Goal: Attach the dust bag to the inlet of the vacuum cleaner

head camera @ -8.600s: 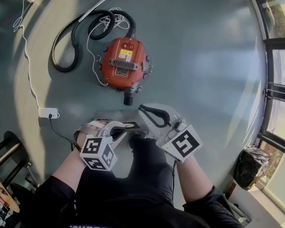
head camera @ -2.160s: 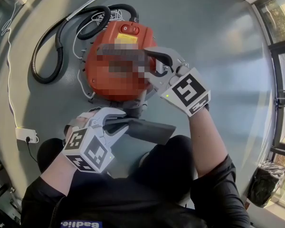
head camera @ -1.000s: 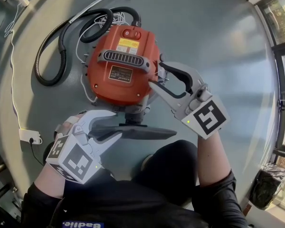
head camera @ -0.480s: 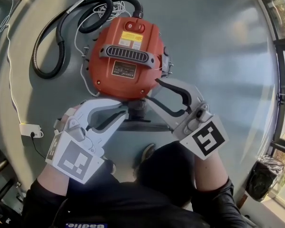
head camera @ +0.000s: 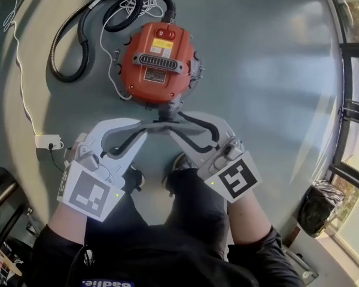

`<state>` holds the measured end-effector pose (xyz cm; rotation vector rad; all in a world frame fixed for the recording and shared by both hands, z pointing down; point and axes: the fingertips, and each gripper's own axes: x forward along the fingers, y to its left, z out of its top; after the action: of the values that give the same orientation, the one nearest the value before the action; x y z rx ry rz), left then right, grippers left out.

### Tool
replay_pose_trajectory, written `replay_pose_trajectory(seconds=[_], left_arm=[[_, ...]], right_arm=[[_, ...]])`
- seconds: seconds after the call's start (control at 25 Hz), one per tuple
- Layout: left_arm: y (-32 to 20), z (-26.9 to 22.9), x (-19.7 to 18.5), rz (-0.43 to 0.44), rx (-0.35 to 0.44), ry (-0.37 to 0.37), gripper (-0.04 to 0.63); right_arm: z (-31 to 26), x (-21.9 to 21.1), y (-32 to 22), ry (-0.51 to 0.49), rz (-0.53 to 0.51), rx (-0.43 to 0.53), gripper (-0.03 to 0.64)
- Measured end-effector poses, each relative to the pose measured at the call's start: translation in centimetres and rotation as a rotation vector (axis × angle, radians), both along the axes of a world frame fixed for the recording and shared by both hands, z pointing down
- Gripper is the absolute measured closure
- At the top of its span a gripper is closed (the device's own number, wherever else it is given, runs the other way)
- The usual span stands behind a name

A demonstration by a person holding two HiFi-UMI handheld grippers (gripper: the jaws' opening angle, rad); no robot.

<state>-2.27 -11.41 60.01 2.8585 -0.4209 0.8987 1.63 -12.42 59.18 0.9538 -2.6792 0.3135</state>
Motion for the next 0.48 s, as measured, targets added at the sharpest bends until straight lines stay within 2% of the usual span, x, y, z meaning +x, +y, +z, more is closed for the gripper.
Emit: replay_pose_trajectory(seconds=[0.24, 0.48], left_arm=[[3.1, -9.4, -1.8, -0.032, -0.046, -0.003, 0.529], [5.1, -18.8, -3.0, -0.043, -0.037, -0.019, 0.531]], right_arm=[[-10.3, -0.1, 2.7, 0.021, -0.004, -0.028, 0.503], [-19.3, 0.0, 4.7, 0.073, -0.021, -0.048, 0.503]])
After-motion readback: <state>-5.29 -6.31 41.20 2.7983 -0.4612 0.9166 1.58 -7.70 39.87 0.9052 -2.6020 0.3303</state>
